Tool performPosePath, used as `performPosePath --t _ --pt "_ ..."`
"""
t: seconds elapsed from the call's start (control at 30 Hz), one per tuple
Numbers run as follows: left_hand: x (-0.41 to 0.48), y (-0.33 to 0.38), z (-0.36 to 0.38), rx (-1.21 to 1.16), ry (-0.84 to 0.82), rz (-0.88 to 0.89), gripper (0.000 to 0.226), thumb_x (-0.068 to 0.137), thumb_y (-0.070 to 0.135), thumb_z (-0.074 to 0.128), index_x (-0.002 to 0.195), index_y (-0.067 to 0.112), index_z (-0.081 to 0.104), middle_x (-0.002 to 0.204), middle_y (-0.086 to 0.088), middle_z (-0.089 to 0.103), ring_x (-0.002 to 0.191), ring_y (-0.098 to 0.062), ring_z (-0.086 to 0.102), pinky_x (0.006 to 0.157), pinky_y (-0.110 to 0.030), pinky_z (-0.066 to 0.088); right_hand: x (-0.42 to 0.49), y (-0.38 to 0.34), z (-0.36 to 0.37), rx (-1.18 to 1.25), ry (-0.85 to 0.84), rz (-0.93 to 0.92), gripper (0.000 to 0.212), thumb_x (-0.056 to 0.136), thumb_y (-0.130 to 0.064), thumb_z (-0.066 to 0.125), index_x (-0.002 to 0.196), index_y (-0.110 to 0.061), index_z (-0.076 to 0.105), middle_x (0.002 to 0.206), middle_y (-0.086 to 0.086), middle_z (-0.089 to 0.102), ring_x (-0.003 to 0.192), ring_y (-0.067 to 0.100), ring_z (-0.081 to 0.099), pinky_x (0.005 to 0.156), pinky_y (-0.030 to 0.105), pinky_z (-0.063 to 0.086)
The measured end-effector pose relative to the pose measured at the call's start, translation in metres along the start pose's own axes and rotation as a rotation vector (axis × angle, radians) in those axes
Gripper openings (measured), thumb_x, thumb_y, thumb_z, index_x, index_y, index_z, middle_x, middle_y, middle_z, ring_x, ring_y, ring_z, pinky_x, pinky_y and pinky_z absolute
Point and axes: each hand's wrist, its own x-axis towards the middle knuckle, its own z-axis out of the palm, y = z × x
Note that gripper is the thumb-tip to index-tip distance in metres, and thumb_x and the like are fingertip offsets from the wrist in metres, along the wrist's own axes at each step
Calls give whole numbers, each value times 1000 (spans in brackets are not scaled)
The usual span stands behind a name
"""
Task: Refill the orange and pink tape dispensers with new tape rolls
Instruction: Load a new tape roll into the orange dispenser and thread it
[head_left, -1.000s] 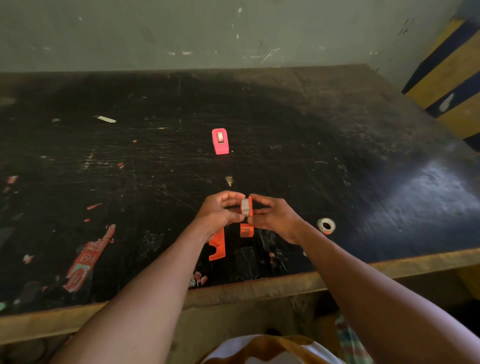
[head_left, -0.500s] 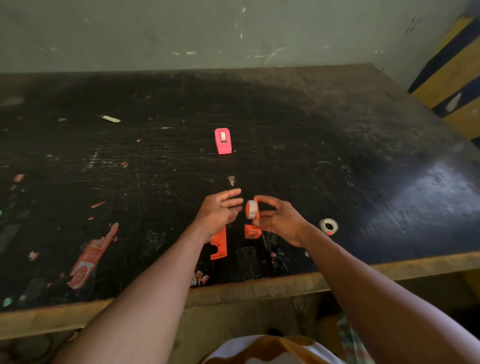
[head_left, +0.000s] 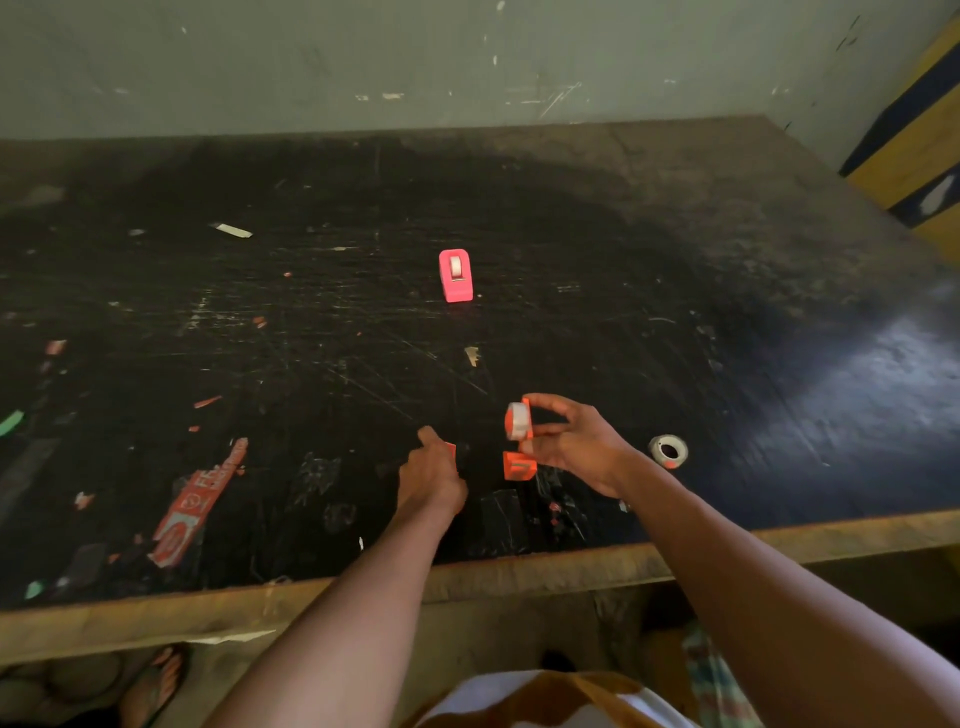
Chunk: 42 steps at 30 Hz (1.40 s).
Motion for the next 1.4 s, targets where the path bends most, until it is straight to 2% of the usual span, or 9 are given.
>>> performPosePath --t 0.13,0.3,0.4,0.53,0.77,0.9,1.03,1.2,1.4 --pt "-3 5 2 -107 6 44 45 91 13 64 134 13 50 136 -18 55 124 -35 59 98 -39 49 2 1 -3 44 -14 36 67 87 12 60 141 -26 47 113 14 72 98 24 74 80 40 60" --pt "3 11 -8 -382 -67 12 44 95 8 57 135 13 39 118 -15 62 105 -30 67 93 -43 57 1 3 -2 45 5 48 67 88 11 60 142 -26 47 113 15 71 99 26 73 85 45 59" --pt "7 12 -17 -580 -219 -12 43 92 5 51 134 13 42 103 -11 60 83 -21 61 65 -35 54 -1 3 -2 53 -10 61 66 89 11 59 143 -25 45 113 18 70 96 25 74 81 40 60" --pt "0 7 -29 -937 -479 -112 4 80 22 52 82 18 54 73 -2 44 57 -13 39 48 -25 31 -2 6 1 48 -20 66 65 90 11 57 144 -23 44 112 18 70 95 24 74 81 39 60" --pt "1 0 -35 -1174 -585 -177 17 97 23 49 93 12 61 82 -8 53 68 -18 50 62 -31 44 -2 6 3 42 -29 76 66 92 10 55 146 -25 42 118 19 68 107 30 69 92 49 56" --pt "4 -3 -34 -1222 -583 -124 12 94 10 57 101 6 65 96 -13 58 92 -27 58 87 -52 53 1 8 4 31 -34 69 66 92 10 55 146 -26 42 114 17 71 103 28 72 92 49 57" --pt "11 -6 -35 -1222 -591 -73 15 92 3 60 103 2 70 102 -17 69 101 -30 67 78 -49 56 1 7 5 25 -40 50 67 91 10 56 146 -25 42 115 16 70 102 27 72 91 47 57" --pt "17 -8 -34 -1166 -628 -17 29 93 0 61 121 1 65 93 -15 80 89 -24 78 66 -40 62 0 5 9 44 -70 20 65 92 12 54 144 -24 43 110 14 73 95 24 73 80 38 61" --pt "17 -3 -34 -1191 -653 14 49 91 -4 64 128 27 60 117 -19 73 102 -32 75 71 -46 63 2 4 10 38 -82 15 64 92 11 55 144 -25 43 105 12 76 97 25 73 80 38 60"
